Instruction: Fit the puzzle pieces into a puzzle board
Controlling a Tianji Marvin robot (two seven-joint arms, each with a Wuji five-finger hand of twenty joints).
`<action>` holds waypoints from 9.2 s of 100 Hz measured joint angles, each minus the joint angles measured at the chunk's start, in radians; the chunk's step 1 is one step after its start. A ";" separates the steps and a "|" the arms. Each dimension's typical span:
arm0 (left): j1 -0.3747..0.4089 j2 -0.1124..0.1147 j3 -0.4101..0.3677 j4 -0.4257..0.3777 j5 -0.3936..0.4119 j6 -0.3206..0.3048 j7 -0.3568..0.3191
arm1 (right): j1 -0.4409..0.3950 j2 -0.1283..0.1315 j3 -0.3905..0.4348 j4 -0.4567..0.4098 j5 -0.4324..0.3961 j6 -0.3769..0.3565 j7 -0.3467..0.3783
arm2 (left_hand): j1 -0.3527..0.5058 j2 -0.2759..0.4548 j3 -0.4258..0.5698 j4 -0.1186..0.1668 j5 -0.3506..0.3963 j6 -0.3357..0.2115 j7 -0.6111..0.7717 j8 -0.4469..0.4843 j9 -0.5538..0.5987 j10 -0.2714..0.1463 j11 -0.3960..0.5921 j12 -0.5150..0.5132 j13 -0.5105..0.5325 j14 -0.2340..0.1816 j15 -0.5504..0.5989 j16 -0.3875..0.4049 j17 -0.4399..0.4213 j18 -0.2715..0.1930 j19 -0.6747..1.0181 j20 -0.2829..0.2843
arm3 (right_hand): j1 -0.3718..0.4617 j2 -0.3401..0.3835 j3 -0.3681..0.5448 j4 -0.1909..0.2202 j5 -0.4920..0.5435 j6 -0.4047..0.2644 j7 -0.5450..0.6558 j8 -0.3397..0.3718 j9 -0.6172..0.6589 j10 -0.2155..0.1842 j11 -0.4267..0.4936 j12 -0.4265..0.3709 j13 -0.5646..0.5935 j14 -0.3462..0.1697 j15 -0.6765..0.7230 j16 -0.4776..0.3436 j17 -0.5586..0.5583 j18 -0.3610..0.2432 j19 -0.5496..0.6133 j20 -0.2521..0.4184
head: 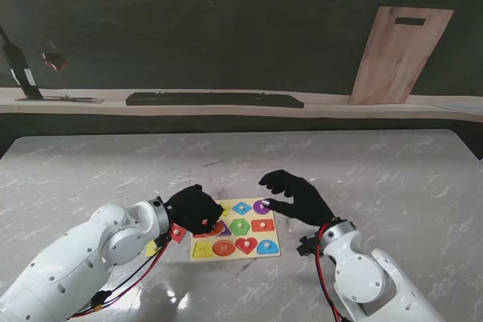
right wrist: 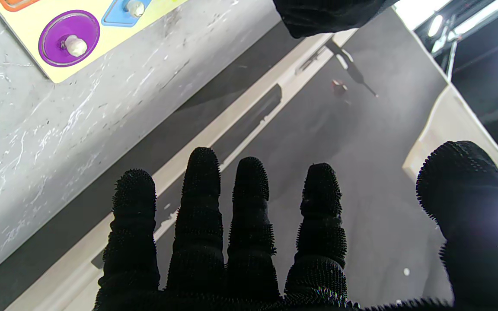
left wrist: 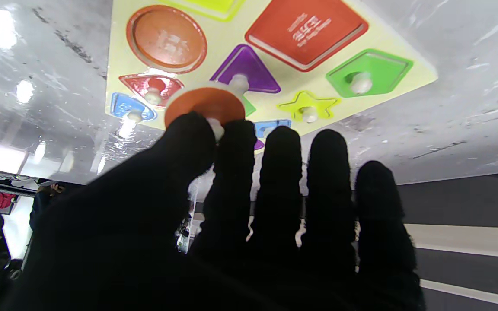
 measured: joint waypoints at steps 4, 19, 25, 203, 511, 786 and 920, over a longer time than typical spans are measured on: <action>-0.012 -0.002 0.016 0.006 -0.003 0.002 0.000 | -0.001 0.000 0.002 0.000 0.001 -0.001 -0.001 | 0.000 0.000 0.000 0.000 0.000 0.000 0.000 0.000 0.000 0.000 0.000 0.000 0.003 0.000 0.008 0.000 0.000 0.000 0.000 0.000 | 0.000 0.000 0.000 0.000 0.000 0.000 0.000 0.000 0.000 0.000 0.000 0.000 0.000 0.000 0.000 0.000 0.000 0.000 0.000 0.000; -0.039 -0.007 0.060 0.016 -0.028 0.008 -0.009 | -0.004 0.000 0.006 -0.001 0.005 -0.003 -0.003 | 0.000 0.000 0.000 0.000 0.000 -0.001 0.000 0.000 0.000 0.000 0.003 0.000 0.003 0.000 0.010 0.001 0.000 0.000 0.003 0.000 | 0.000 0.000 0.000 0.000 0.000 0.000 0.000 0.000 0.000 0.000 0.000 0.000 0.000 0.000 0.000 0.000 0.000 0.000 0.000 0.000; -0.045 -0.008 0.074 0.018 -0.037 0.009 -0.017 | -0.004 0.000 0.006 -0.001 0.005 -0.003 -0.003 | 0.000 0.000 0.000 0.000 0.000 -0.002 0.000 0.000 0.000 0.000 0.012 0.000 0.003 0.000 0.012 0.009 0.002 0.000 0.004 0.000 | 0.000 0.000 0.000 0.000 0.000 0.000 0.000 0.000 0.000 0.000 0.000 0.000 0.000 0.000 0.000 0.000 0.000 0.000 0.000 0.000; -0.166 -0.006 0.274 0.060 -0.093 0.077 -0.136 | -0.012 -0.002 0.016 -0.008 0.016 -0.002 -0.008 | 0.000 0.011 0.016 0.012 0.000 -0.012 0.014 0.011 0.000 0.011 0.089 0.042 0.014 0.000 0.118 0.099 0.051 0.000 0.029 0.035 | 0.000 0.000 0.000 0.000 0.000 0.000 0.000 0.000 0.000 0.000 0.000 0.000 0.000 0.000 0.000 0.000 0.000 0.000 0.000 0.000; -0.267 -0.006 0.406 0.095 -0.101 0.099 -0.159 | -0.025 -0.004 0.036 -0.012 0.017 -0.007 -0.023 | 0.119 0.105 -0.367 0.016 0.011 -0.023 0.086 -0.029 0.043 0.011 0.243 -0.111 0.094 -0.003 0.167 0.088 0.098 0.000 0.058 0.036 | 0.000 0.000 0.000 0.000 0.000 0.000 0.000 0.000 0.000 0.000 0.000 0.000 0.000 0.000 0.000 0.000 0.000 0.001 0.000 0.000; 0.409 -0.037 -0.394 -0.273 0.091 0.168 0.132 | 0.008 -0.004 -0.008 0.015 0.005 -0.001 -0.008 | -0.030 0.339 -0.868 0.061 -0.184 0.062 -0.550 -0.030 -0.306 0.083 -0.195 -0.507 -0.194 0.029 -0.240 -0.137 -0.111 0.001 -0.138 -0.050 | 0.000 0.000 -0.002 0.000 0.007 0.000 0.000 0.000 0.000 0.000 0.000 0.000 0.000 0.000 0.000 0.001 0.000 0.002 0.000 0.000; 0.573 -0.016 -0.612 -0.211 0.126 -0.005 0.092 | 0.037 0.000 -0.045 0.031 -0.006 0.032 0.023 | 0.059 0.093 -0.158 0.061 -0.225 -0.135 -0.457 -0.003 -0.330 0.001 -0.121 -0.398 -0.184 -0.038 -0.217 -0.036 -0.100 0.001 -0.145 -0.050 | 0.000 0.000 -0.002 0.000 0.007 0.000 0.000 0.000 0.000 0.000 0.000 0.000 0.000 0.000 0.000 0.001 0.000 0.002 0.000 0.000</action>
